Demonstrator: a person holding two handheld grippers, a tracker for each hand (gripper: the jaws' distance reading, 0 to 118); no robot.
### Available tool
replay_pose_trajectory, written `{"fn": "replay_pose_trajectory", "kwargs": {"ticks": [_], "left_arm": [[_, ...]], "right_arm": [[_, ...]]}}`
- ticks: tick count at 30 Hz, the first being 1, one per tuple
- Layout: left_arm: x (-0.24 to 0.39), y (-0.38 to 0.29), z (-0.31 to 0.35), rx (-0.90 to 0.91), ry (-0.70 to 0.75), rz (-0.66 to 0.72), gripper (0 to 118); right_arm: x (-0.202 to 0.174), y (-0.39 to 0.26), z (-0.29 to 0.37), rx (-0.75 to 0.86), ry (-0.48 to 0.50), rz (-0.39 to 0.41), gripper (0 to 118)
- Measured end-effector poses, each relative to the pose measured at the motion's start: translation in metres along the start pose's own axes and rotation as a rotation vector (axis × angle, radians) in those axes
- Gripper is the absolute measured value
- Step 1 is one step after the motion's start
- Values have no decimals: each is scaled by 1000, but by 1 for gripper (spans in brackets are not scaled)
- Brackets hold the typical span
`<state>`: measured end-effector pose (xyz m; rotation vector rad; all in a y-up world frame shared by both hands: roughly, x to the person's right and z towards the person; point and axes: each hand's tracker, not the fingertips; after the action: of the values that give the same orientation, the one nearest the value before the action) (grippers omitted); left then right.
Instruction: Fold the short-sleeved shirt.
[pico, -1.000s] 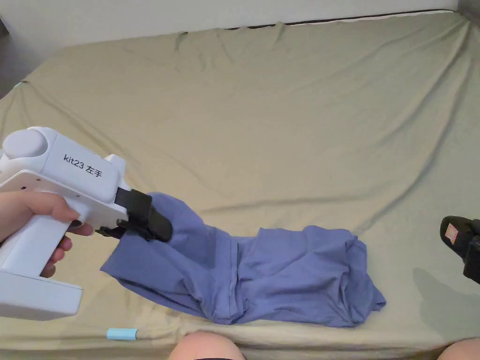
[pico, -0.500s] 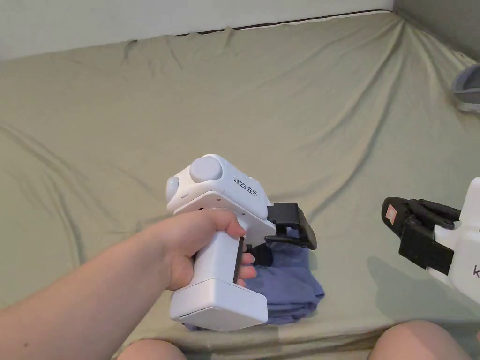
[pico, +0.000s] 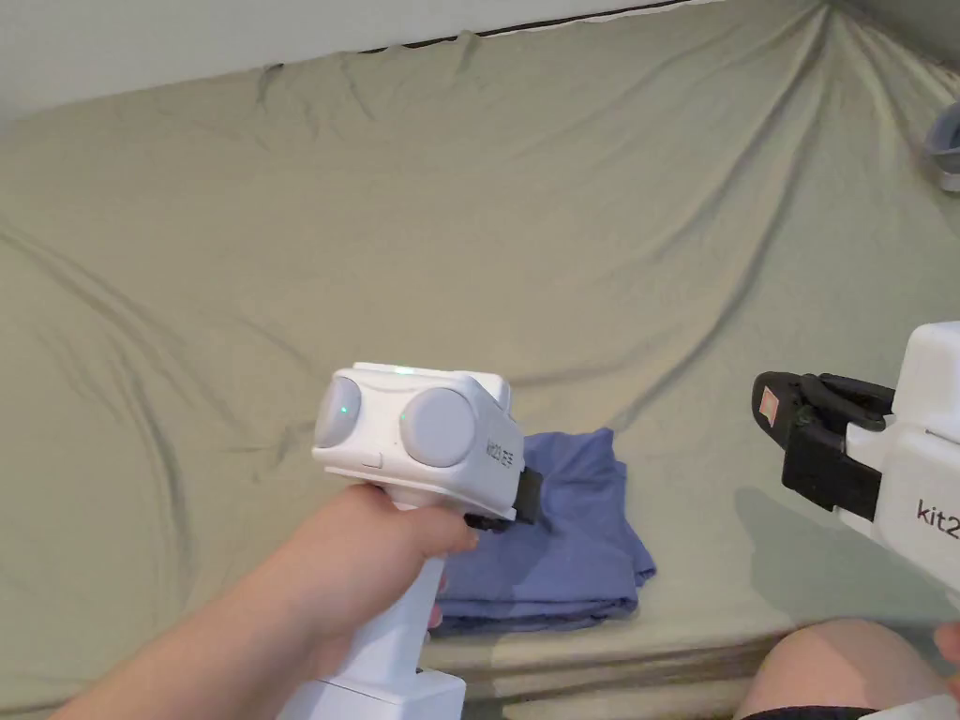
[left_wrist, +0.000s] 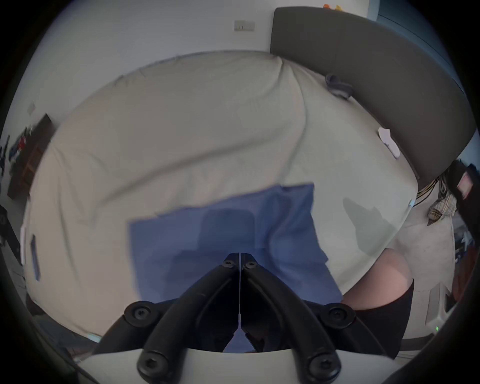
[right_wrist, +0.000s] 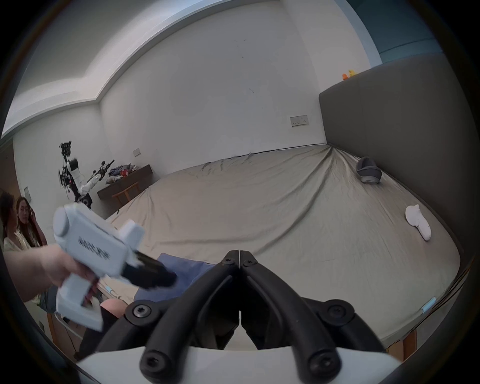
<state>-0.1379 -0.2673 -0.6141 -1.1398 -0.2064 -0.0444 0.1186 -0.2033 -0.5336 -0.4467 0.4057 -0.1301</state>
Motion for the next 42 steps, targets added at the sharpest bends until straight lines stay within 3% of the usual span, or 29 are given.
{"fn": "replay_pose_trajectory", "kwargs": {"ticks": [2,5,10,15,19,21,24,28,31,33,35,36,37,38,40,41,42], "left_arm": [[19,-6,-29,-11,-2,14,0],[49,-9,-50,64,158,-23,0],[83,-18,-60,205,286,-50,0],[70,-22,-41,260,192,35,0],[22,-17,17,357,-19,88,0],[-17,-13,48,401,3,9,0],[-96,-14,89,463,66,107,0],[-183,-37,105,421,-148,268,0],[-223,-63,94,378,-358,413,0],[-236,-77,82,353,-441,452,0],[-247,-86,67,335,-508,492,0],[-254,-89,59,320,-549,527,0],[-257,-91,49,299,-594,565,0],[-262,-91,40,272,-648,602,0],[-267,-90,17,210,-733,652,0],[-264,-87,10,186,-762,640,6],[-263,-86,-1,165,-805,628,26]], "right_arm": [[-4,-2,0,-6,3,16,0],[-8,-4,0,-19,7,31,0],[-16,-8,-2,-33,6,54,0],[-34,-10,-7,-53,2,99,0],[-43,-12,-18,-92,-5,122,0],[-47,-12,-32,-144,22,114,0],[-60,-9,-76,-315,75,163,0],[-73,-10,-143,-489,254,72,0],[-64,-20,-189,-613,394,-130,0],[-54,-33,-212,-693,348,-150,0],[-37,-50,-225,-746,246,-83,0],[-24,-56,-228,-747,316,-154,0],[-9,-55,-226,-715,398,-273,0],[1,-55,-228,-748,383,-333,0],[6,-53,-222,-760,343,-315,0],[3,-51,-220,-755,339,-267,0],[-1,-48,-219,-754,327,-205,0]]}}
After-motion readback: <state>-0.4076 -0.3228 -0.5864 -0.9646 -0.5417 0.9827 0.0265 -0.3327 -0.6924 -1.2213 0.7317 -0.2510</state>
